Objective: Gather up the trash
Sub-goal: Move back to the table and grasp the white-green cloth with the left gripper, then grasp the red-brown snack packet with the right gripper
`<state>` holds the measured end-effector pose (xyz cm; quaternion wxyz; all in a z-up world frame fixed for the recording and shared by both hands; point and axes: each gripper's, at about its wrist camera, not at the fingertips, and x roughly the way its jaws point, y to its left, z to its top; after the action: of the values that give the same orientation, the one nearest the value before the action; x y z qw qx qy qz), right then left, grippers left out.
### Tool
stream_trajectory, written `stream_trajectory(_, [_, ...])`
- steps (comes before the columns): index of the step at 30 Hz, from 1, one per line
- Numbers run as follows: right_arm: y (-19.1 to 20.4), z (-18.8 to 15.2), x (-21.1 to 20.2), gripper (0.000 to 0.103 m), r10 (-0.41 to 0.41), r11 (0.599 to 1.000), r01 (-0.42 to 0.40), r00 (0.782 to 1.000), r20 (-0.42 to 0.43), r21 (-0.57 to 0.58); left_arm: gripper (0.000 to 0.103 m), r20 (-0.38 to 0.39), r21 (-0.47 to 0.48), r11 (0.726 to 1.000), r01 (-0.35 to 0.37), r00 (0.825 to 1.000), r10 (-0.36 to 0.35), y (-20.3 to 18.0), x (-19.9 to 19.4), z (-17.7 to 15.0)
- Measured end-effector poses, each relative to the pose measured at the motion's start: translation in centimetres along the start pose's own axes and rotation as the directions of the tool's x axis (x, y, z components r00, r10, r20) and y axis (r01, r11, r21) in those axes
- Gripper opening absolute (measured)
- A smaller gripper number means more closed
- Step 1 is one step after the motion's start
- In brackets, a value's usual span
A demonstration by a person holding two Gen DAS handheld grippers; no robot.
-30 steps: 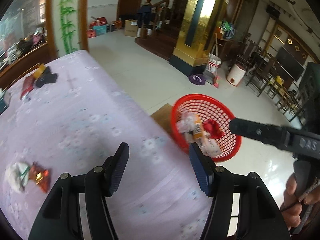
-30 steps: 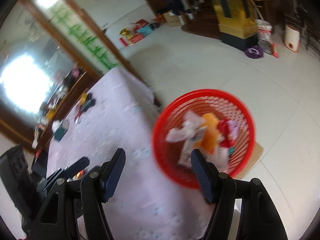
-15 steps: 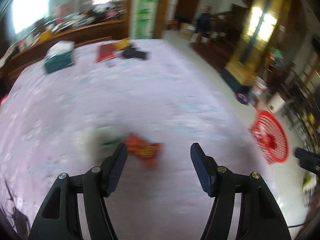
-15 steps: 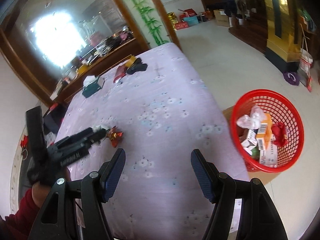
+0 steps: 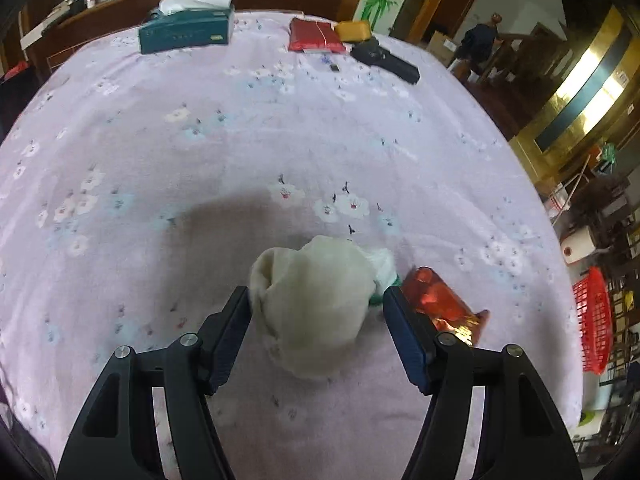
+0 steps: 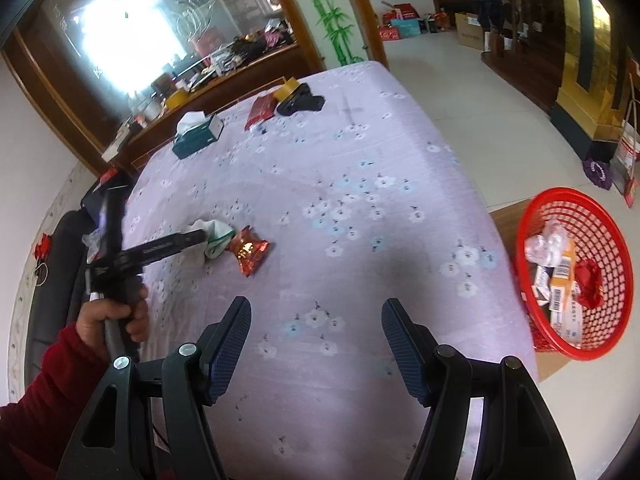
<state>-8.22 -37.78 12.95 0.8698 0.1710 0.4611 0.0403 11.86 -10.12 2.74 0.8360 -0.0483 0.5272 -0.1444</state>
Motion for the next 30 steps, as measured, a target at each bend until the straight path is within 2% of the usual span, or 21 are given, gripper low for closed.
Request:
stream_trajectory(2, [0.6, 0.4, 1.0, 0.072, 0.010, 1.000, -0.011, 1.000, -0.021, -0.015, 0.042, -0.002, -0.006, 1.000, -0.014, 1.000, 0.014, -0.1, 0.9, -0.1])
stream_trajectory(3, [1.1, 0.7, 1.6, 0.072, 0.012, 0.999, -0.013, 0.999, -0.032, -0.031, 0.040, 0.004, -0.003, 1.000, -0.022, 1.000, 0.022, -0.1, 0.9, -0.1])
stream_trajectory(4, [1.4, 0.9, 2.0, 0.072, 0.016, 0.999, -0.017, 0.999, -0.038, -0.040, 0.033, 0.013, -0.001, 1.000, -0.025, 1.000, 0.025, -0.1, 0.8, -0.1])
stream_trajectory(5, [1.8, 1.1, 2.6, 0.072, 0.025, 0.998, -0.027, 0.998, -0.050, -0.055, 0.030, 0.025, -0.005, 1.000, -0.020, 0.999, 0.021, 0.1, 0.3, -0.3])
stream_trajectory(11, [5.0, 2.6, 6.7, 0.072, 0.040, 0.983, -0.061, 0.992, -0.120, -0.175, 0.028, 0.095, 0.001, 1.000, -0.027, 0.995, 0.027, 0.5, -3.6, -2.1])
stream_trajectory(15, [7.4, 3.3, 10.2, 0.073, 0.038, 0.958, -0.083, 0.986, -0.164, -0.275, 0.028, 0.138, -0.014, 0.999, -0.037, 0.990, 0.039, 1.0, -6.4, -3.7])
stream_trajectory(20, [9.5, 4.5, 14.9, 0.073, -0.002, 0.917, -0.070, 0.984, -0.179, -0.392, 0.028, 0.159, -0.024, 0.997, -0.071, 0.985, 0.074, 1.3, -8.7, -5.6])
stream_trajectory(26, [11.0, 4.7, 19.8, 0.072, -0.032, 0.880, -0.082, 0.972, -0.232, -0.467, 0.028, 0.164, -0.054, 0.994, -0.100, 0.981, 0.107, 1.8, -10.4, -7.6])
stream_trajectory(28, [11.3, 4.8, 20.9, 0.067, -0.044, 0.877, -0.077, 0.970, -0.239, -0.474, 0.028, 0.164, -0.057, 0.993, -0.106, 0.980, 0.114, 1.9, -10.6, -8.0])
stream_trajectory(29, [11.4, 4.7, 21.4, 0.058, -0.046, 0.875, -0.077, 0.969, -0.241, -0.478, 0.028, 0.164, -0.058, 0.992, -0.112, 0.979, 0.120, 1.8, -10.7, -8.1])
stream_trajectory(30, [11.6, 4.6, 21.7, 0.044, -0.051, 0.873, -0.077, 0.967, -0.248, -0.481, 0.028, 0.164, -0.059, 0.992, -0.113, 0.979, 0.122, 1.8, -10.7, -8.3])
